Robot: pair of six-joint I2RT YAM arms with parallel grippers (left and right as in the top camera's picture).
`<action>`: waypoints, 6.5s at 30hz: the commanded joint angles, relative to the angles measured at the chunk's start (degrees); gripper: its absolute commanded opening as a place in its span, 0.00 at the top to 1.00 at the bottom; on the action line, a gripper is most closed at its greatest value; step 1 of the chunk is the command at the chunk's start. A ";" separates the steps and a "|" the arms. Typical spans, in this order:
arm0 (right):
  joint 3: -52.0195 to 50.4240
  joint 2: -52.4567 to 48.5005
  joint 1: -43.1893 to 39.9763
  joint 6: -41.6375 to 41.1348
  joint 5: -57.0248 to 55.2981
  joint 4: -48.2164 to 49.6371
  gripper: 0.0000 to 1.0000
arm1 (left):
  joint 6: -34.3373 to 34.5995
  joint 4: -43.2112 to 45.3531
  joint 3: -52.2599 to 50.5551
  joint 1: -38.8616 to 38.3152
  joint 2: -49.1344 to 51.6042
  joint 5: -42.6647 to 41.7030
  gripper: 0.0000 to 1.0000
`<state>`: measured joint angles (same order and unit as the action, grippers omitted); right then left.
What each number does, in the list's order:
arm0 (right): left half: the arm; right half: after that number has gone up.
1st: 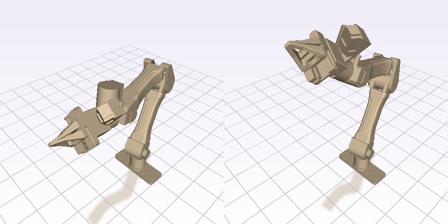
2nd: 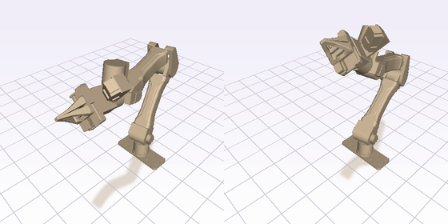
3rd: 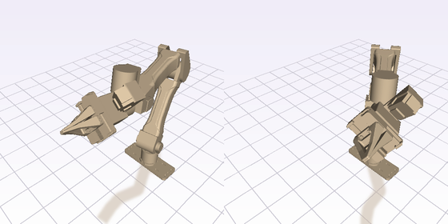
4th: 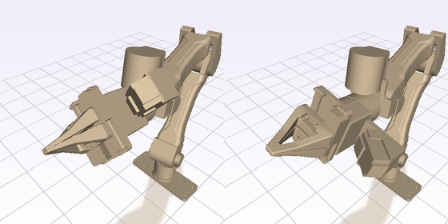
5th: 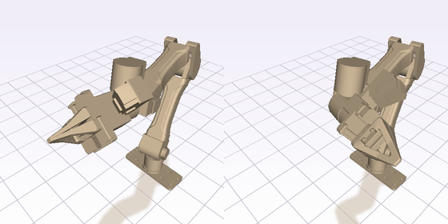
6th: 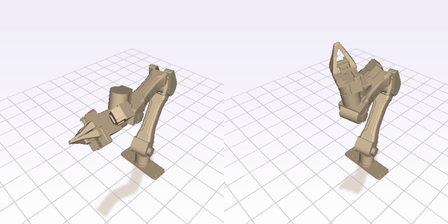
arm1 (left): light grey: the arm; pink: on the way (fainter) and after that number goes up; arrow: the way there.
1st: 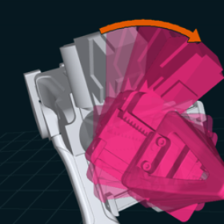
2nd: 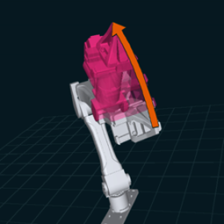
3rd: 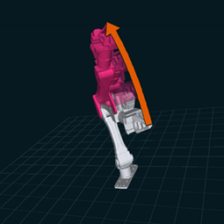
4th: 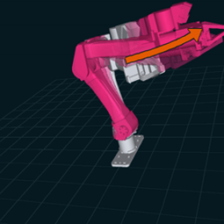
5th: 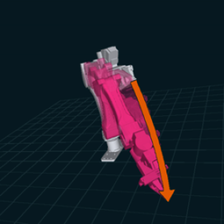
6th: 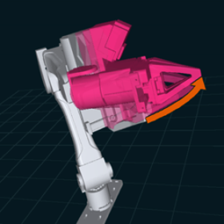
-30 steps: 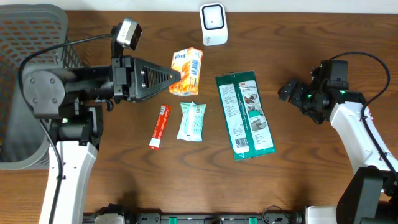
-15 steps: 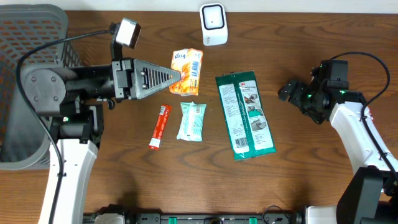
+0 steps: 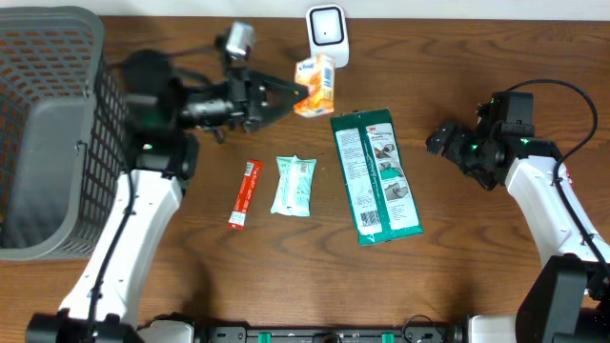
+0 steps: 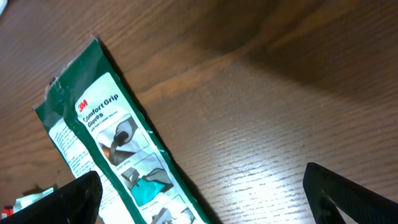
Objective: Scan the item barcode
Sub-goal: 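Lift the tissue pack with the left gripper toward the scanner, then hold the orange tissue pack over the scanner with the left gripper, then move the tissue pack right and release it beside the glove packet, then retract the left arm and reach the right gripper to the tissue pack, then grasp the orange tissue pack with the right gripper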
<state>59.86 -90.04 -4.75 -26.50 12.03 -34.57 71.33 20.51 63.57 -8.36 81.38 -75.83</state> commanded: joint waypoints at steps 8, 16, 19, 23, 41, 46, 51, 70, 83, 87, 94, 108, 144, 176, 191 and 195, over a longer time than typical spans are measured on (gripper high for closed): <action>0.04 0.66 -0.42 0.44 0.26 0.07 0.01 | -40.02 -53.13 17.88 -5.77 -0.09 36.39 0.93; 0.04 0.66 -0.42 0.44 0.26 0.04 0.01 | -54.10 -91.69 62.36 -17.29 11.80 75.21 0.93; 0.04 0.66 -0.42 0.44 0.26 0.04 0.01 | -59.19 -92.35 69.94 -19.34 19.23 82.95 0.93; 0.04 0.66 -0.42 0.44 0.26 0.04 0.01 | -65.53 -85.44 70.05 -20.37 27.47 93.88 0.93; 0.04 0.66 -0.42 0.44 0.26 0.04 0.01 | -86.99 -51.49 69.79 -20.26 56.33 96.08 0.93; 0.04 0.66 -0.42 0.44 0.26 0.04 0.01 | -94.16 -42.51 69.79 -20.28 61.86 96.10 0.93; 0.04 0.66 -0.42 0.44 0.26 0.04 0.01 | -97.48 -37.44 69.79 -20.04 64.26 96.06 0.93; 0.04 0.66 -0.42 0.44 0.26 0.04 0.01 | -79.91 -54.64 69.81 -20.98 53.42 87.45 0.93; 0.04 0.66 -0.42 -1.27 2.36 0.20 0.01 | -67.14 -93.07 68.91 -19.54 40.89 49.27 0.92; 0.04 0.68 -0.42 -4.22 5.42 -1.25 0.01 | -66.86 -93.00 63.08 -21.88 41.09 48.81 0.92; 0.20 4.04 -8.15 4.22 8.48 -10.12 0.01 | -60.70 -73.18 49.22 -29.22 41.11 48.85 0.86; 0.17 11.28 -18.60 9.88 9.49 -16.46 0.01 | -51.52 -38.03 32.89 -42.05 43.56 60.02 0.21; -16.37 10.14 14.23 4.22 -6.62 13.16 0.99 | -52.15 -83.01 23.96 -33.44 20.85 91.62 0.19; -17.97 0.83 14.23 3.21 -9.03 20.35 0.99 | -45.70 -77.26 22.40 -18.34 20.85 91.91 0.15; -17.68 0.83 13.31 3.26 -18.18 15.37 0.96 | -45.70 -77.26 22.38 -18.34 20.85 91.93 0.15; -17.68 0.83 13.31 4.48 -18.23 15.78 0.99 | -45.70 -77.26 22.38 -18.34 20.85 91.93 0.15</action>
<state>42.24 -88.77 8.80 -23.20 -4.80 -19.11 25.30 -56.58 86.56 -26.76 101.80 15.38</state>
